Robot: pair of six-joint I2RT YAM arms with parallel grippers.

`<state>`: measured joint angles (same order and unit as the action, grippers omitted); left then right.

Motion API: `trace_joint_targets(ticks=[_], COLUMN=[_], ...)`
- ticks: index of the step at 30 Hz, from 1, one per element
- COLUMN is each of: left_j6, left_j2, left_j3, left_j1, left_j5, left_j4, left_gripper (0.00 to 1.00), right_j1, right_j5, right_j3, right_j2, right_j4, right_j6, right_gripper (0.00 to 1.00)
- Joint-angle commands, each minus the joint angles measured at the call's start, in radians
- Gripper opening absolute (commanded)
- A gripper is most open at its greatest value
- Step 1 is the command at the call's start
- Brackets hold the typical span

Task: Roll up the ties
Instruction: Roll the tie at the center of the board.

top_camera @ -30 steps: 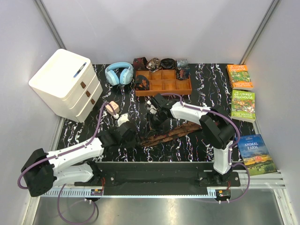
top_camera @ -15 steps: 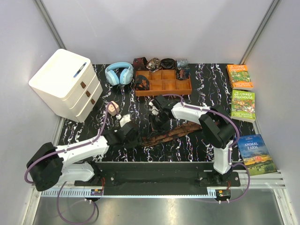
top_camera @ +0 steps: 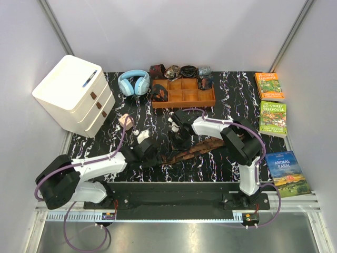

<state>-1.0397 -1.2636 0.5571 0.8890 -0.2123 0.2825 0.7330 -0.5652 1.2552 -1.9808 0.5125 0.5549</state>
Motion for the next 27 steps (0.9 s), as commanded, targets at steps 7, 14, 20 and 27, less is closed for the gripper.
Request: trace_joint_targets(ticks=[7, 14, 20, 27], left_j6=[-0.017, -0.025, 0.001, 0.006], left_j2=[-0.043, -0.065, -0.102, -0.051], left_j3=[-0.045, -0.068, -0.022, 0.076], left_j1=[-0.012, -0.012, -0.012, -0.012], left_j5=[-0.01, -0.018, -0.025, -0.121], left_j4=[-0.104, -0.16, -0.12, 0.196], left_gripper=[0.51, 0.37, 0.19, 0.17], right_j1=[-0.003, -0.004, -0.006, -0.03], right_j5=[0.024, 0.022, 0.019, 0.063], right_j3=[-0.002, 0.003, 0.012, 0.035], right_j2=[-0.032, -0.053, -0.066, 0.014], right_j4=[-0.017, -0.017, -0.014, -0.011], right_j6=[-0.026, -0.035, -0.035, -0.026], right_gripper=[0.05, 0.05, 0.05, 0.07])
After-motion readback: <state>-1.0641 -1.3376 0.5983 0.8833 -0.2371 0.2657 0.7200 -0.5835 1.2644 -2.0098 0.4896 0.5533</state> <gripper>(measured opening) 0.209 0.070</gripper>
